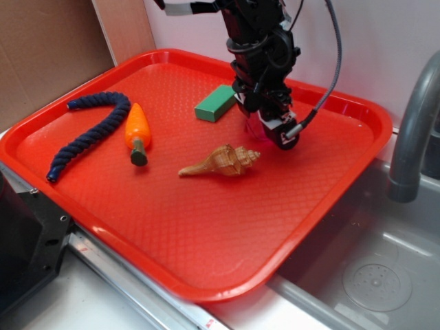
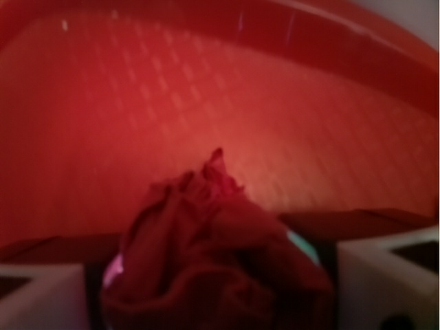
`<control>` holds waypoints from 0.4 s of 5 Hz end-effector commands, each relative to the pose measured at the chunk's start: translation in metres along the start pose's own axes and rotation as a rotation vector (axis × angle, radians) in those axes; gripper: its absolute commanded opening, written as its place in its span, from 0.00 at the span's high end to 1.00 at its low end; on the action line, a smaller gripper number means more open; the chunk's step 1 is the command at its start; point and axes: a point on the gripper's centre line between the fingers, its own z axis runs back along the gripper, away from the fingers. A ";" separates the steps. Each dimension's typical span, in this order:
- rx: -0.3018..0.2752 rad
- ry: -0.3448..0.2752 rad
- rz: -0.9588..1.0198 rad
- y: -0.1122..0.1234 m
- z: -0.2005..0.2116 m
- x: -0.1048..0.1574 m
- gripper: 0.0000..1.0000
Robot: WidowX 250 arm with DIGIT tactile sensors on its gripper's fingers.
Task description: Grab the red paper.
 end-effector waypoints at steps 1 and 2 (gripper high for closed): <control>0.010 0.055 0.120 0.009 0.081 -0.006 1.00; -0.030 0.055 0.184 0.008 0.125 -0.042 1.00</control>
